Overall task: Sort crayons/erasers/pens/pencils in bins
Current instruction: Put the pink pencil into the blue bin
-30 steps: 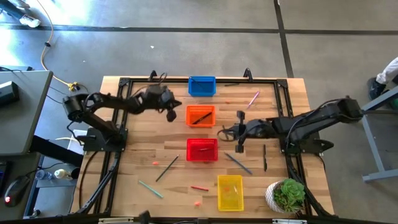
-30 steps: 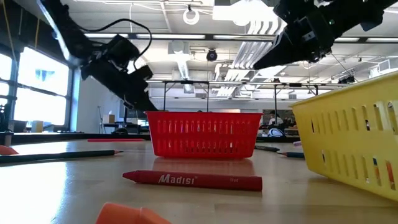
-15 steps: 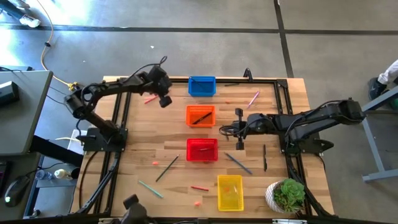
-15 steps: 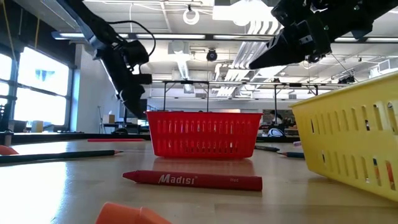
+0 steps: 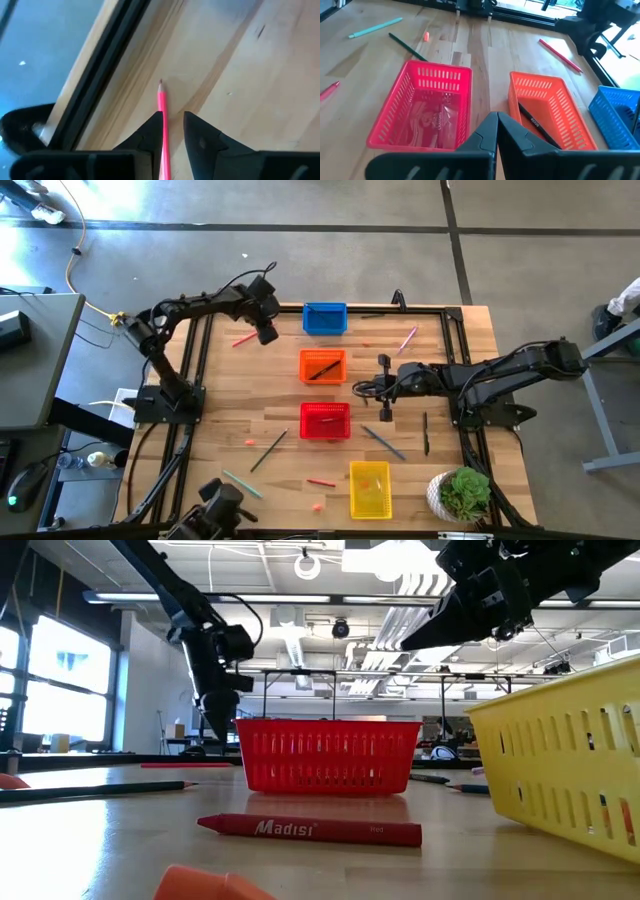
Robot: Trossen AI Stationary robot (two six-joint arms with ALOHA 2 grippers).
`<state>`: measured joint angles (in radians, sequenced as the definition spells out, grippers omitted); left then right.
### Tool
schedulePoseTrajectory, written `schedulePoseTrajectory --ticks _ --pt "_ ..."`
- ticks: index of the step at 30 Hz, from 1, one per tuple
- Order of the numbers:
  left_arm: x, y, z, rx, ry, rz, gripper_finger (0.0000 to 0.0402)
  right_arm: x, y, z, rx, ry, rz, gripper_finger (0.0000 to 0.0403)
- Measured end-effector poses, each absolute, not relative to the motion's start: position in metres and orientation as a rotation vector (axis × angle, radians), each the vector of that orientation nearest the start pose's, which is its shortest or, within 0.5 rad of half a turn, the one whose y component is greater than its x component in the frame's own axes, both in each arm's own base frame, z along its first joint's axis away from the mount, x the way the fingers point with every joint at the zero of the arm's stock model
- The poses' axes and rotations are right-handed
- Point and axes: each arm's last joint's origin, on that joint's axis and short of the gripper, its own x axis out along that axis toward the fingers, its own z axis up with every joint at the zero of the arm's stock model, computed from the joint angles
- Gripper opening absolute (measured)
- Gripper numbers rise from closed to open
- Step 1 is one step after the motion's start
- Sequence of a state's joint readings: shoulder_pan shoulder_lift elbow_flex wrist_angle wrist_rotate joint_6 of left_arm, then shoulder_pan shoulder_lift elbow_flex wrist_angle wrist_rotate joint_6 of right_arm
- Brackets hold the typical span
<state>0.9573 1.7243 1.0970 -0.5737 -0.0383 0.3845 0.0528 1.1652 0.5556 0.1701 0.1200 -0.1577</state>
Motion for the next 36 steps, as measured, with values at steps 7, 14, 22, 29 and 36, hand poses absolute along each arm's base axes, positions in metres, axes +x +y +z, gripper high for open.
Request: schedulePoseTrajectory --ticks 7,14,22,29,36 --pt "0.192 0.278 0.166 -0.226 1.344 0.548 0.0042 0.238 0.009 0.214 -0.193 0.442 -0.031 0.0000" --pt "0.188 0.285 0.161 -0.225 1.351 0.580 0.0084 0.238 0.009 0.214 -0.193 0.444 -0.030 0.0000" --pt "0.184 0.289 0.161 -0.232 1.334 0.572 0.0135 0.238 0.009 0.213 -0.194 0.449 -0.030 0.0000" --pt "0.184 0.294 0.140 -0.231 1.383 0.527 0.0131 0.238 0.009 0.213 -0.193 0.450 -0.030 0.0000" --pt "0.186 0.296 0.128 -0.235 1.416 0.512 0.0110 0.238 0.009 0.213 -0.194 0.451 -0.031 0.0000"
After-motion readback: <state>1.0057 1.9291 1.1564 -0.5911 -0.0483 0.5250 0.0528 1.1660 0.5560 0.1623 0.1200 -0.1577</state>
